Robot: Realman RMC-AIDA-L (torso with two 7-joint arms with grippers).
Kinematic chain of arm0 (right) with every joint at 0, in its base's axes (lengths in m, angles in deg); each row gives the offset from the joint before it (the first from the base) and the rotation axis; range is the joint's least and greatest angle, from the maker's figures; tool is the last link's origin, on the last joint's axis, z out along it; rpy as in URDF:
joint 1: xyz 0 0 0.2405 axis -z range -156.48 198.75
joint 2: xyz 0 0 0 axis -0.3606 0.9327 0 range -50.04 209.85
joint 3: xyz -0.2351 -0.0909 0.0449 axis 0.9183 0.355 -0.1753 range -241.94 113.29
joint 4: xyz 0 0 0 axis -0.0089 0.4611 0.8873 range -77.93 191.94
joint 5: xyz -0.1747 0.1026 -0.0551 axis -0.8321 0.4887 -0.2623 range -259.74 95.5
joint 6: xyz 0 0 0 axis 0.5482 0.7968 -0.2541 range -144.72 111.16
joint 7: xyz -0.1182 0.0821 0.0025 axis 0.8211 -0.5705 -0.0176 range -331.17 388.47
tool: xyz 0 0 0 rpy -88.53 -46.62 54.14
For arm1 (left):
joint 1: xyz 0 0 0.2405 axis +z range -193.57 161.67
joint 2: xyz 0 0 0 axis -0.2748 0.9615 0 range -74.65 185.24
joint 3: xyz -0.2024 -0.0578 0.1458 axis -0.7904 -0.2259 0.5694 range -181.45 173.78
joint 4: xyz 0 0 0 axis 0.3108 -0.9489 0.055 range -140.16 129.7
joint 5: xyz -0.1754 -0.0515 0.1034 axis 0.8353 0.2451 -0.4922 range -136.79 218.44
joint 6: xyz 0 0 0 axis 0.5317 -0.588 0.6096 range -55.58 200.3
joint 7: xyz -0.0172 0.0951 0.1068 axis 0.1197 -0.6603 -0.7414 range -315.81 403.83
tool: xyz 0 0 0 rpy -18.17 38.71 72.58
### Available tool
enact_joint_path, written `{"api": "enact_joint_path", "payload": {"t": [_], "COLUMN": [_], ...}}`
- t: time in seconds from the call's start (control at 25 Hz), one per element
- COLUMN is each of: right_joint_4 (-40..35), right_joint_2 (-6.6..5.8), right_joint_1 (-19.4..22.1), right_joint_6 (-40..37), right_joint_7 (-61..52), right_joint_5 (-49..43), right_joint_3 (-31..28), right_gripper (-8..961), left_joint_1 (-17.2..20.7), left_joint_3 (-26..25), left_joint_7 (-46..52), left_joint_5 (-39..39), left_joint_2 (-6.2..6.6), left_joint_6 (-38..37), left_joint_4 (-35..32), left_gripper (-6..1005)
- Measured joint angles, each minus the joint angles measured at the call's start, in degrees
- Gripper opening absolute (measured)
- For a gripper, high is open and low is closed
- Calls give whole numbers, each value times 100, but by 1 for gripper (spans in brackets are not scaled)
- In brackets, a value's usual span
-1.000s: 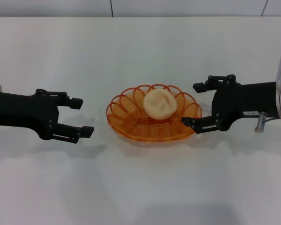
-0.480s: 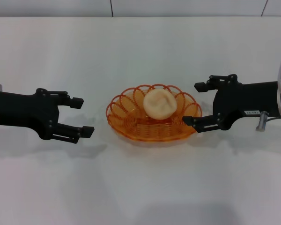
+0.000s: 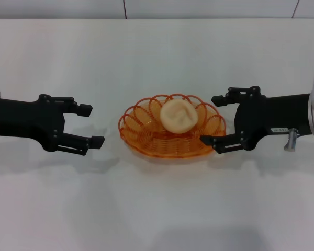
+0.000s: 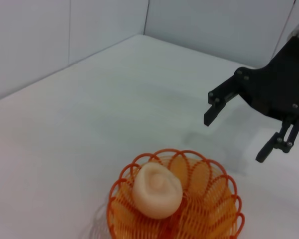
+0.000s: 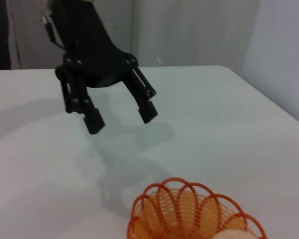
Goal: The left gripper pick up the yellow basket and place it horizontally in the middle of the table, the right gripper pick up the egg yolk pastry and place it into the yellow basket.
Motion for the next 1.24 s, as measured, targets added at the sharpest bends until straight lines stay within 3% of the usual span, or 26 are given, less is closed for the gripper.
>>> {"api": "enact_joint_path", "payload": {"t": [0.44, 1.24], "right_joint_4": [171, 184], "right_joint_2": [0, 0], "right_joint_1": [35, 53], "right_joint_6": [-217, -471], "right_joint_7": [528, 552], "right_joint_5": [436, 425], "right_joint_3": [-84, -303], "right_gripper": [849, 849], "left_joint_1": [43, 3], "left_joint_3": [-15, -87], "left_joint_7": [-4, -4], "left_joint_5": [128, 141], "left_joint_2": [34, 34], "left_joint_6": [-136, -179], "left_joint_4": [-5, 2], "left_gripper": [875, 875]}}
